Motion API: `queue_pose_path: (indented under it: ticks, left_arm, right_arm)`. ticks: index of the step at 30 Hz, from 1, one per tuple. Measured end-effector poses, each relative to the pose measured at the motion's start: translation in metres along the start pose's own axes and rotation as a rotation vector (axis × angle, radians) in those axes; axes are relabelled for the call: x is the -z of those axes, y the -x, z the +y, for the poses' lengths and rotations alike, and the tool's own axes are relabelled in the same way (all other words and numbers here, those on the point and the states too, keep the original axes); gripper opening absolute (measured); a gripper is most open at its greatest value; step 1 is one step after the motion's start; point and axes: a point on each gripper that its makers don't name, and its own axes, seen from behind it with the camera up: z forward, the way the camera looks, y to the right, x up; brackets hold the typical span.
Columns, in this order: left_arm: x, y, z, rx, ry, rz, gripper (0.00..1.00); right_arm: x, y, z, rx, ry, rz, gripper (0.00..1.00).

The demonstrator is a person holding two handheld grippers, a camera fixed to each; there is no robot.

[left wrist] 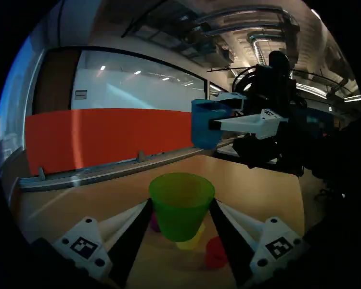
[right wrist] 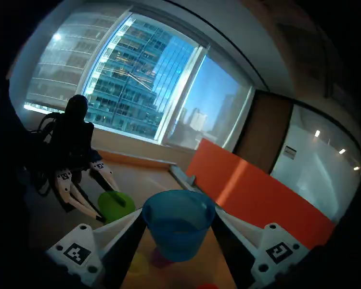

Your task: Pour water

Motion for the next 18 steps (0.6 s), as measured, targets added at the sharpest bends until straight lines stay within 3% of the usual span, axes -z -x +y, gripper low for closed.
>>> queue_pose_path:
  ticks: [18]
  left_arm:
    - [-0.002, -0.001, 0.005, 0.005, 0.009, 0.017, 0.84]
  right_arm:
    - [-0.017, -0.024, 0.014, 0.147, 0.019, 0.022, 0.9]
